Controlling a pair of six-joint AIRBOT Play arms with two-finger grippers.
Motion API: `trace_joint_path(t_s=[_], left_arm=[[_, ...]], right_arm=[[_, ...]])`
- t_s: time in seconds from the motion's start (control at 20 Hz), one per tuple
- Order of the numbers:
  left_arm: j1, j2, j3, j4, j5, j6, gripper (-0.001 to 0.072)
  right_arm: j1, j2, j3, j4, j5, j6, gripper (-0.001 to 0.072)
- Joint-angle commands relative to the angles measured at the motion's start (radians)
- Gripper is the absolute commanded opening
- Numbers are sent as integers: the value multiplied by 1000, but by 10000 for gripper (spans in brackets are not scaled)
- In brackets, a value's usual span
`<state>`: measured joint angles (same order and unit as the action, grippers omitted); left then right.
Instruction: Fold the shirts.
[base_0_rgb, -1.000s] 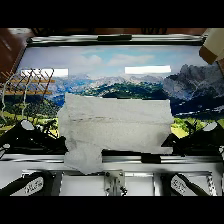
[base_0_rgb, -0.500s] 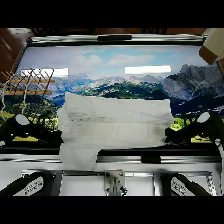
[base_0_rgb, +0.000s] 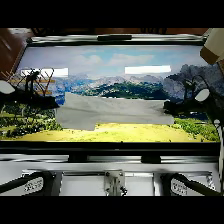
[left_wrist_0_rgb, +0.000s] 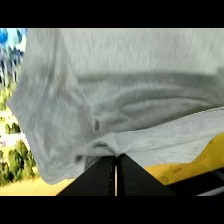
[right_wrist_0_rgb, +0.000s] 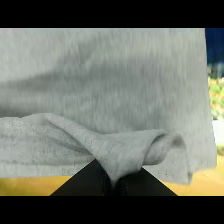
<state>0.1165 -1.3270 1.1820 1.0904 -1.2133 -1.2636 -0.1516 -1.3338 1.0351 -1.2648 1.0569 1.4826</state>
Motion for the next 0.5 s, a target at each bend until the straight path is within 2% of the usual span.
trace_joint_path(t_s=[0.0, 0.15, 0.2, 0.25, 0.3, 0.35, 0.4, 0.45], left_arm=[[-3, -205, 227, -49, 13, -34, 32], [-17, -366, 301, -105, 11, -104, 33], [-20, -402, 301, -105, 5, -121, 34], [-20, -431, 301, -109, -14, -130, 52], [-17, -447, 301, -108, -42, -129, 141], [-12, -451, 301, -108, -68, -129, 255], [-3, -447, 303, -108, -93, -128, 344], [7, -441, 309, -108, -124, -120, 343]], right_arm=[[31, -145, 118, -2, -92, 81, 72], [30, -214, 138, -1, -96, 96, 75], [32, -226, 138, 3, -88, 95, 104], [32, -229, 138, 0, -75, 92, 218], [32, -226, 138, -1, -54, 66, 452], [21, -219, 144, -3, -13, 24, 554], [7, -212, 153, -10, 25, -4, 554], [-13, -200, 161, -18, 49, -7, 555]])
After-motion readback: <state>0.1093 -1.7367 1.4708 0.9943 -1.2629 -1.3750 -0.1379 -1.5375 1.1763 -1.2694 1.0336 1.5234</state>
